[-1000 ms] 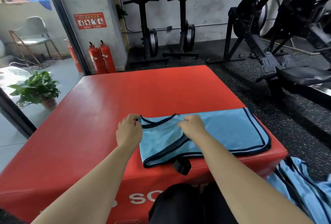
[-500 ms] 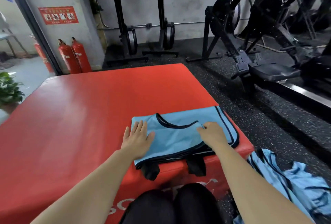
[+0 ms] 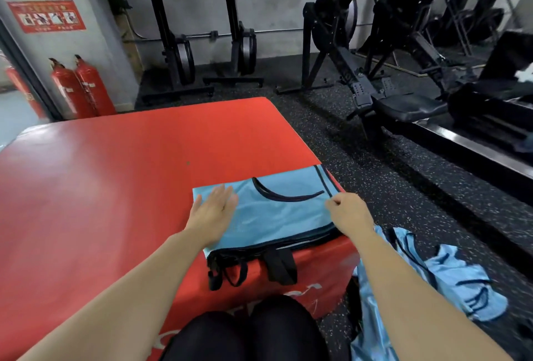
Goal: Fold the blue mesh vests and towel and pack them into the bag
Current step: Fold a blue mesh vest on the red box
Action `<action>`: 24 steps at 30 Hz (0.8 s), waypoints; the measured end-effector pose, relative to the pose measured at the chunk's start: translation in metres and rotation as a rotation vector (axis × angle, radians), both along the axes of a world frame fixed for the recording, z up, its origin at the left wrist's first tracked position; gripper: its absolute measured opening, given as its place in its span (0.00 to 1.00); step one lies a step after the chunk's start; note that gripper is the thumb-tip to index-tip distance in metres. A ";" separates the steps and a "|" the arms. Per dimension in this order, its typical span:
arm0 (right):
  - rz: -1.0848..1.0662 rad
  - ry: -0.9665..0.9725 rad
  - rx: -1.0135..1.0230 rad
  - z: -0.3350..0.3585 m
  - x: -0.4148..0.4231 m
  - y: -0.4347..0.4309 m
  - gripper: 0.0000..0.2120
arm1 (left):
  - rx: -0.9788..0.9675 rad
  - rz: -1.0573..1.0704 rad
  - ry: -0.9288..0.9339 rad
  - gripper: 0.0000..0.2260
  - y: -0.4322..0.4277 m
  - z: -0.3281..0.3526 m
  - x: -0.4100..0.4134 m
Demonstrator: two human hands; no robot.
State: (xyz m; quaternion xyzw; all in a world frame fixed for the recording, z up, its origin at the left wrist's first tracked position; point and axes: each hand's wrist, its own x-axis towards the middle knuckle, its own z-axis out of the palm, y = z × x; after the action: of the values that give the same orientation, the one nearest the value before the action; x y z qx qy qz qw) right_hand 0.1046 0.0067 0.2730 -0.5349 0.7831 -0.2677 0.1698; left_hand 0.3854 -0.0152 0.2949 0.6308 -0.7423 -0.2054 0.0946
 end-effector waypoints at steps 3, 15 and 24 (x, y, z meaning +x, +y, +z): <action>-0.083 -0.185 -0.182 0.007 -0.013 -0.003 0.14 | -0.081 0.061 0.170 0.23 -0.009 0.004 0.011; -0.103 -0.247 -0.098 0.004 -0.037 -0.005 0.20 | -0.033 -0.354 -0.478 0.50 0.012 -0.027 0.007; -0.046 -0.120 0.033 0.003 -0.042 -0.002 0.21 | -0.045 -0.400 -0.555 0.57 0.005 -0.014 0.017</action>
State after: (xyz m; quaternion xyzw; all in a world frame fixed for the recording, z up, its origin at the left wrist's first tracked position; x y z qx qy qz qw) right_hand 0.0622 0.0051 0.2757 -0.4968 0.7879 -0.2905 0.2191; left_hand 0.4022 -0.0102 0.2814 0.5024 -0.8530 -0.0239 -0.1393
